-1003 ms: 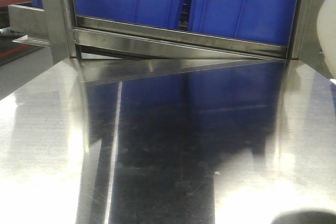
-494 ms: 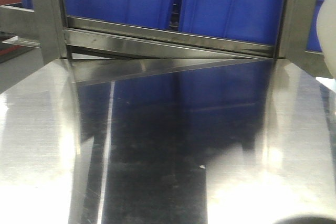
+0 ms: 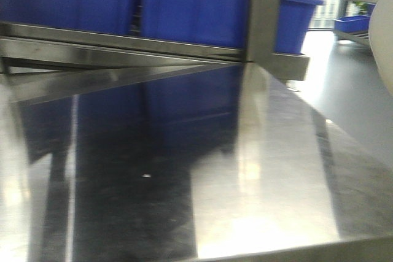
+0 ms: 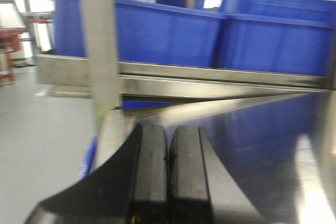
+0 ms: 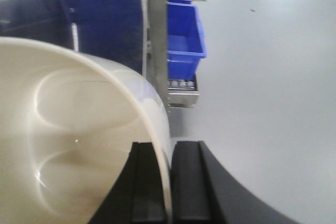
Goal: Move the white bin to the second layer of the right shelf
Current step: 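Hold the bin in the right gripper while the base turns away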
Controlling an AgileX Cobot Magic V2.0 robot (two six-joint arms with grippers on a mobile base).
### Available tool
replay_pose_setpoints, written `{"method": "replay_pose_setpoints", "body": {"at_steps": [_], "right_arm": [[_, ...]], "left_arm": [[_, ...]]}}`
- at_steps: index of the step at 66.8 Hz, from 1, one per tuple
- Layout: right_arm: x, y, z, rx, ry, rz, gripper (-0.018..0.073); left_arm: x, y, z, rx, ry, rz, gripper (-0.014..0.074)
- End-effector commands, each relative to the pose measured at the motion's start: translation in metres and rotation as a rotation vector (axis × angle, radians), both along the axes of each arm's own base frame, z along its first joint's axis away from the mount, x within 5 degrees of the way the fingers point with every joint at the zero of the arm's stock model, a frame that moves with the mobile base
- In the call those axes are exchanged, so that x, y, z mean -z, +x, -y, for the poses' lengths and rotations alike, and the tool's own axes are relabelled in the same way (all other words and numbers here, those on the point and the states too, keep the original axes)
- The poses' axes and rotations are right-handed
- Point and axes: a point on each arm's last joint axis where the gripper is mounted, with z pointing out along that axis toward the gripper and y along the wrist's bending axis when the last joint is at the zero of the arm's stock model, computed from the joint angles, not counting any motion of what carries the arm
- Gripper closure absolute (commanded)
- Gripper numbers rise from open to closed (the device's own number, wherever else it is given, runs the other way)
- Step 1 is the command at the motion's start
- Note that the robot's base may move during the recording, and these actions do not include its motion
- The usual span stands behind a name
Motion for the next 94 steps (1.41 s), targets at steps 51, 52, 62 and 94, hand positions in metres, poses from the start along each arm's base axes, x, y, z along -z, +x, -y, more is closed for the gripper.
{"method": "replay_pose_setpoints", "body": {"at_steps": [51, 52, 62, 94], "right_arm": [[-0.0162, 0.0026, 0.0006, 0.014, 0.014, 0.112, 0.0472], [-0.0162, 0.0026, 0.0006, 0.014, 0.014, 0.112, 0.0472], [-0.0162, 0.0026, 0.0006, 0.014, 0.014, 0.112, 0.0472], [-0.0162, 0.0026, 0.0006, 0.014, 0.014, 0.112, 0.0472]], "left_arm": [[0.0044, -0.0003, 0.0000, 0.003, -0.009, 0.058, 0.0512], [0.0044, -0.0003, 0.0000, 0.003, -0.009, 0.058, 0.0512], [0.0044, -0.0003, 0.0000, 0.003, -0.009, 0.058, 0.0512], [0.0044, -0.0003, 0.0000, 0.003, -0.009, 0.058, 0.0512]]}}
